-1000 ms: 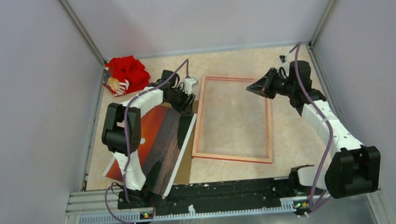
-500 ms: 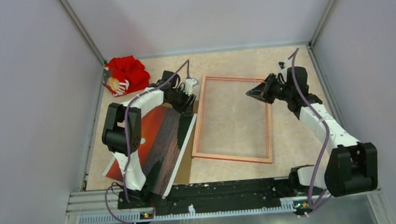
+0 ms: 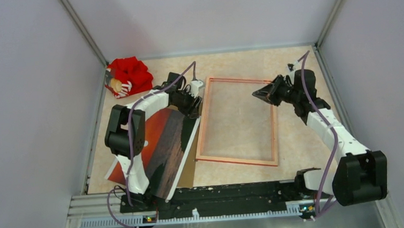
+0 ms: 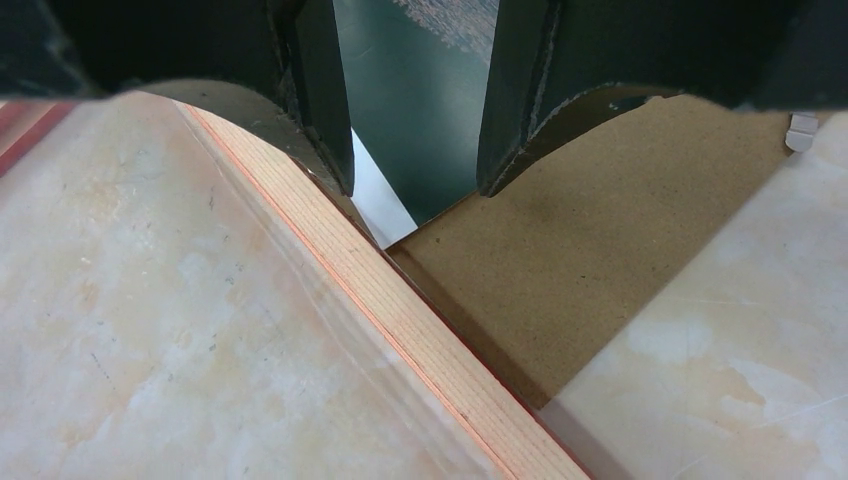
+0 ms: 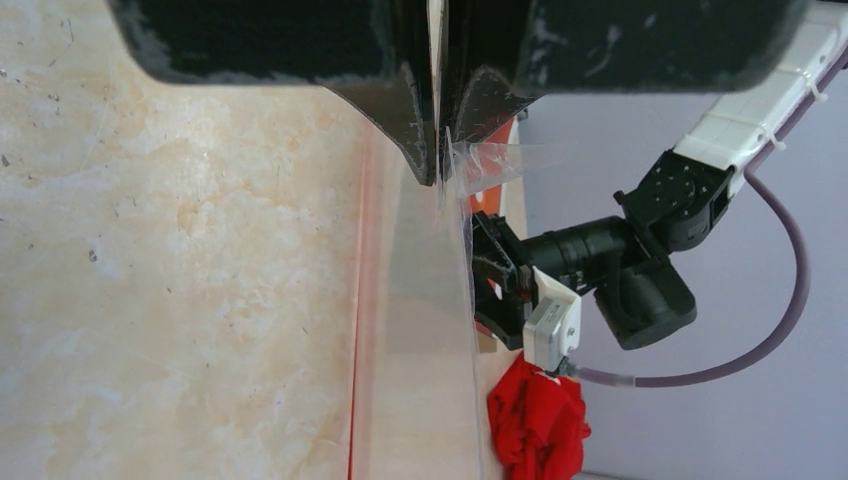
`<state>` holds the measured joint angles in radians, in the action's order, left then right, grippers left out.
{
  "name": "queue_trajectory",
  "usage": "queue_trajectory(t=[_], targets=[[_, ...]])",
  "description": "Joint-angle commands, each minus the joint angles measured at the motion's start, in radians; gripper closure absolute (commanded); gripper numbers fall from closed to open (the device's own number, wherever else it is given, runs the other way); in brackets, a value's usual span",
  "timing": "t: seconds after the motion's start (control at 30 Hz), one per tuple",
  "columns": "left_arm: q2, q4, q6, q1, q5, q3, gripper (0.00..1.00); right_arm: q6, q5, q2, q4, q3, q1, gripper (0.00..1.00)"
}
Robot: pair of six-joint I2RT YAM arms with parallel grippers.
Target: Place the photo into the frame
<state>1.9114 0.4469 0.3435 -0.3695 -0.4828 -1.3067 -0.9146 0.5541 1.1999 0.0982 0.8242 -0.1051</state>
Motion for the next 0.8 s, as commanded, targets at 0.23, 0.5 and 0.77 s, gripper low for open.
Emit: queue_trajectory(t=[0.23, 0.5, 0.77], targets=[[0.019, -0.065, 0.002, -0.03, 0.0, -0.024, 0.45, -0.063, 0.003, -0.061, -0.093, -0.055, -0.012, 1.0], [0.025, -0.073, 0.005, -0.032, 0.003, -0.013, 0.45, -0.074, 0.019, -0.032, -0.134, -0.054, -0.012, 1.0], [0.024, -0.077, 0.007, -0.032, 0.002, -0.004, 0.46, -0.113, 0.024, -0.035, -0.147, -0.055, -0.011, 1.0]])
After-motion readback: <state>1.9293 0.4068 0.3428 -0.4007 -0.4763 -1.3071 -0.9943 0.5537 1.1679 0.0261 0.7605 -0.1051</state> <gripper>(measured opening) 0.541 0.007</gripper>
